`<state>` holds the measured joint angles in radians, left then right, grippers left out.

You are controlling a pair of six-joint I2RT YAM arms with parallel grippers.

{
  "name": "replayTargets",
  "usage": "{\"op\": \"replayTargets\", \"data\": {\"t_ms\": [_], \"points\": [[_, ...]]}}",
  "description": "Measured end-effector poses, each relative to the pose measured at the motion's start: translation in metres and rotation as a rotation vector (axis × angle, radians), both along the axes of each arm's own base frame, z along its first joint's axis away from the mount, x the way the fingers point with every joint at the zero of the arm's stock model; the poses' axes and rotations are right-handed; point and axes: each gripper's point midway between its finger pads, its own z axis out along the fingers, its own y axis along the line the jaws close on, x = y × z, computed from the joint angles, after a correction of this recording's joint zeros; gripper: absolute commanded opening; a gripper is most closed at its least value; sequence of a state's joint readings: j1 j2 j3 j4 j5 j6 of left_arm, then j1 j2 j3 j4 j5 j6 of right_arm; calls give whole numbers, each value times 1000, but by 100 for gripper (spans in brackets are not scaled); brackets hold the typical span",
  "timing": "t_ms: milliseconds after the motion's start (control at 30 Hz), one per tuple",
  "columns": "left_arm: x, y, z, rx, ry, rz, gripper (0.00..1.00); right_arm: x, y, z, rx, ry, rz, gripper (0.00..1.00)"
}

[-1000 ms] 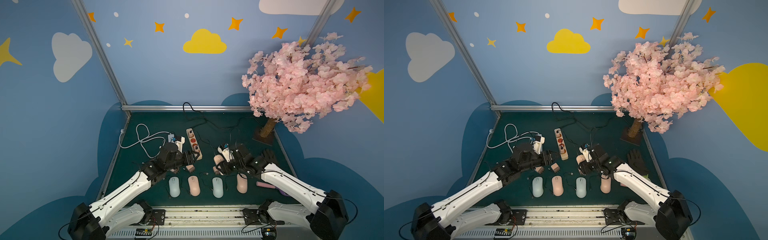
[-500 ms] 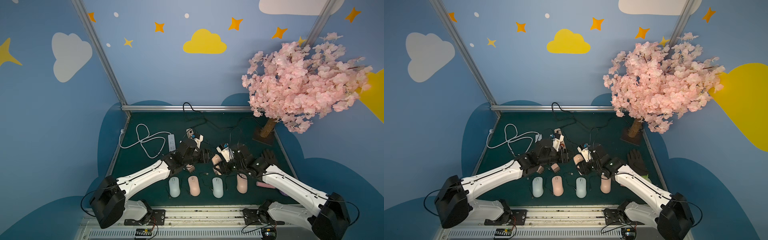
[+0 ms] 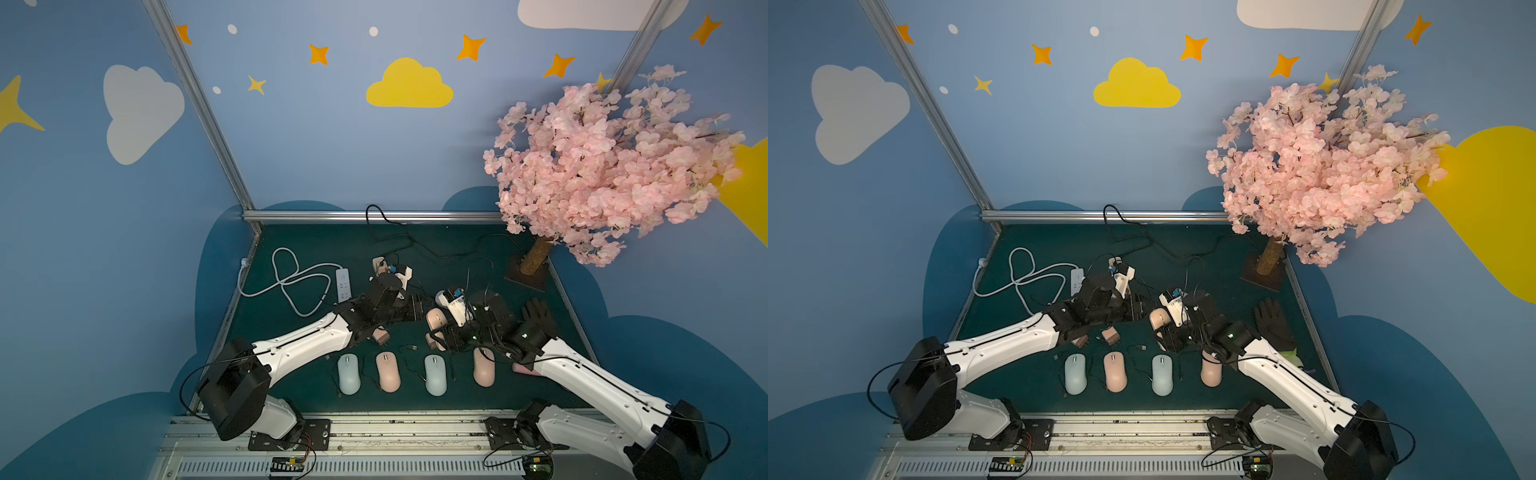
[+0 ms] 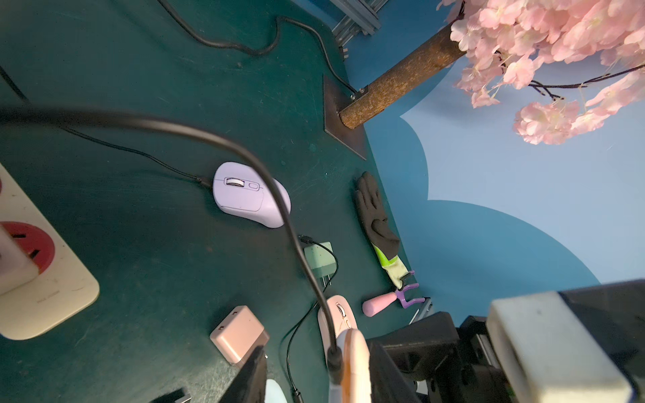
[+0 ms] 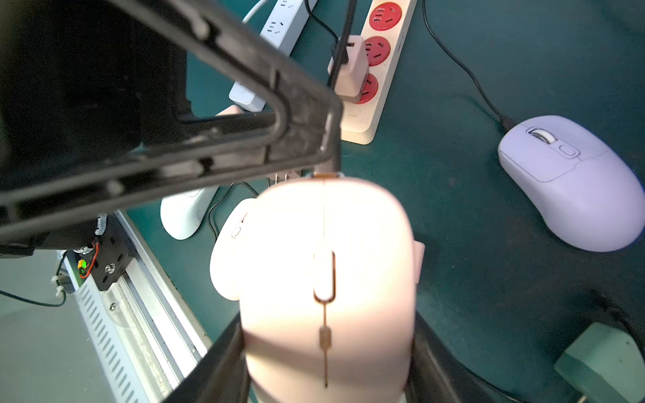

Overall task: Unplug the wireless mouse
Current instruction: Remove the power cord from the mouse.

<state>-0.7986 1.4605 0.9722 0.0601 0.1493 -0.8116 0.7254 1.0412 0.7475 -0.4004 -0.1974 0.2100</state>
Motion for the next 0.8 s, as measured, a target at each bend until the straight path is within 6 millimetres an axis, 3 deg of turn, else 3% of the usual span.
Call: {"op": "replayTargets", "data": {"t_ms": [233,800], "points": [[9,-2,3,-7,-3,10,40,-2,2,-1,11,5,12,0],[13,0,0,-10,12,13,8,-8,8,-1,30,21,57,0]]}}
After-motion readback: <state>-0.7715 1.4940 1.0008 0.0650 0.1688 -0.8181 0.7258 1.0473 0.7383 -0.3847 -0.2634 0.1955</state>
